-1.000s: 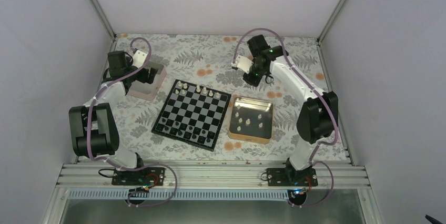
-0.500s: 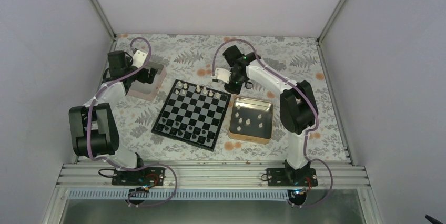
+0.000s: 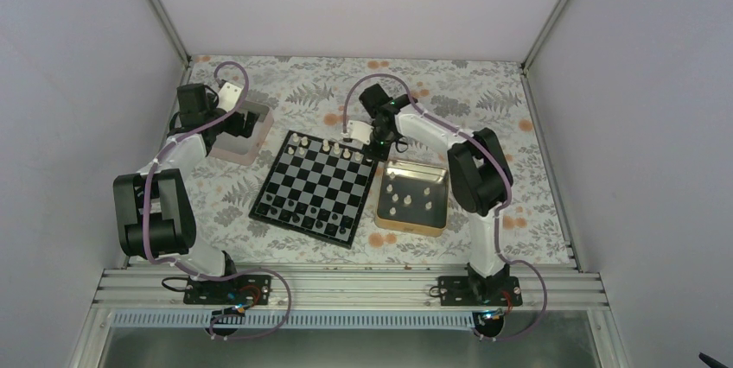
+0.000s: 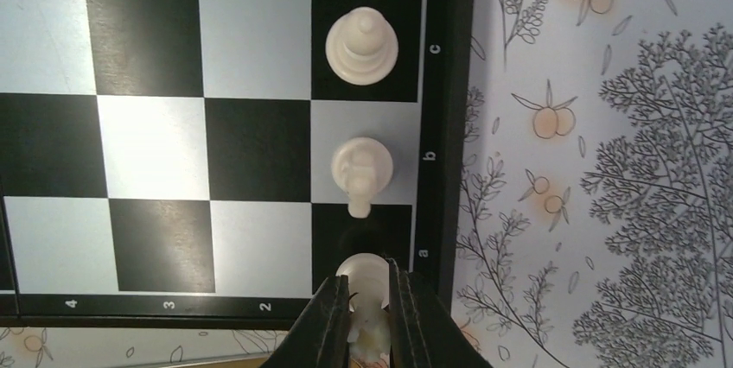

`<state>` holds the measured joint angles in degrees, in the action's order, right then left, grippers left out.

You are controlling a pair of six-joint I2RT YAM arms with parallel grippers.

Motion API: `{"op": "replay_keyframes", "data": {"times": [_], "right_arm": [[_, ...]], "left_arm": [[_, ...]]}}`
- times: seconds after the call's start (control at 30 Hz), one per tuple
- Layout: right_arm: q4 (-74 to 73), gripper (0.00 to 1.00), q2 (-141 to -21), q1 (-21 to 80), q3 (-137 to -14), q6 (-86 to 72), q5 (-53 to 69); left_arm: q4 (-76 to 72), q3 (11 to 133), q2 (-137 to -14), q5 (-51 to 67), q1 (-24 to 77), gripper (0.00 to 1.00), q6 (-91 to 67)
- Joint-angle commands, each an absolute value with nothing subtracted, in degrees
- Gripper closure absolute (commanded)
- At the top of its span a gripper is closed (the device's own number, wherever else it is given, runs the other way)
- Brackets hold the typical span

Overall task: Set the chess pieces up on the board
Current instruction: Place the chess piece on the chessboard.

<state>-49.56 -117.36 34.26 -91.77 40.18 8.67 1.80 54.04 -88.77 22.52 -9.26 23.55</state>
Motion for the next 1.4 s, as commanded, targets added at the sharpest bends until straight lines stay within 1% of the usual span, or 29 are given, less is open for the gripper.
{"op": "replay_keyframes", "data": {"times": [0.0, 0.67, 0.77, 0.9, 1.17, 1.37], "right_arm": [[-48.43, 0.89, -118.61, 35.07, -91.85, 39.43, 10.33], [-48.63, 0.87, -120.37, 35.24, -93.05, 39.59, 9.27], [-48.6, 0.83, -120.15, 35.18, -92.87, 39.36, 9.01], [-47.82, 0.72, -118.43, 34.89, -92.55, 38.81, 9.07], [-49.69, 0.69, -113.56, 33.34, -92.02, 38.76, 8.07], [-50.37, 0.67, -104.75, 28.99, -87.14, 38.76, 5.22]], "left_arm": [[0.58, 53.44, -88.95, 23.26, -9.65, 0.0, 23.82], [0.36, 53.21, -89.52, 23.82, -9.67, 0.0, 24.07], [0.39, 53.16, -89.48, 23.91, -9.67, 0.0, 24.17], [0.85, 53.22, -89.33, 24.43, -9.67, 0.0, 24.43], [1.3, 53.31, -88.6, 24.53, -9.67, 0.0, 24.43], [1.27, 53.12, -87.94, 24.99, -9.47, 0.0, 24.75]]}}
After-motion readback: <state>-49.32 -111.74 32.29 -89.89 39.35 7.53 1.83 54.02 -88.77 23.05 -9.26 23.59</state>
